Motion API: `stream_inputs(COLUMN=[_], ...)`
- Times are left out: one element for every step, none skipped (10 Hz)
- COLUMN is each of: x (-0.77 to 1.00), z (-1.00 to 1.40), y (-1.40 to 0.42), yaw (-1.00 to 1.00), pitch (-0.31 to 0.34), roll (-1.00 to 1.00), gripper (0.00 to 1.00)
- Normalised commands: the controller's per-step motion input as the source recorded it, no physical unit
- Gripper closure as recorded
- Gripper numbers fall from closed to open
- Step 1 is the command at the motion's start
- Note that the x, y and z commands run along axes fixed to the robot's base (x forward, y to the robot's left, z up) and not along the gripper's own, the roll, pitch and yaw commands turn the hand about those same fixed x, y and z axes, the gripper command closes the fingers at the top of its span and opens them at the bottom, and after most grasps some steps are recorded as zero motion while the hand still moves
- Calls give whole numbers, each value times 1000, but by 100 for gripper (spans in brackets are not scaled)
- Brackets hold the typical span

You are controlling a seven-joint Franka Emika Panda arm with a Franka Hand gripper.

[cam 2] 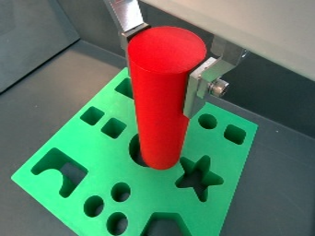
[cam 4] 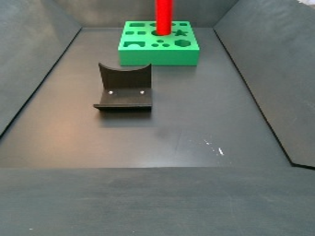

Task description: Insert the round object.

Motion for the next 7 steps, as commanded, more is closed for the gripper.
stream_inputs(x=[671,577,651,623,549,571,691], z=[-429,-437,-437,-489,-563,-617,-626], y=[-40,0,0,0,0,0,0], yaw=[-200,-123,-31,20,111,3,0], pitch=[189,156,154,121,64,49,74], roll=[260,289,196,73,0,-1,0], gripper=[100,100,100,100,100,100,100])
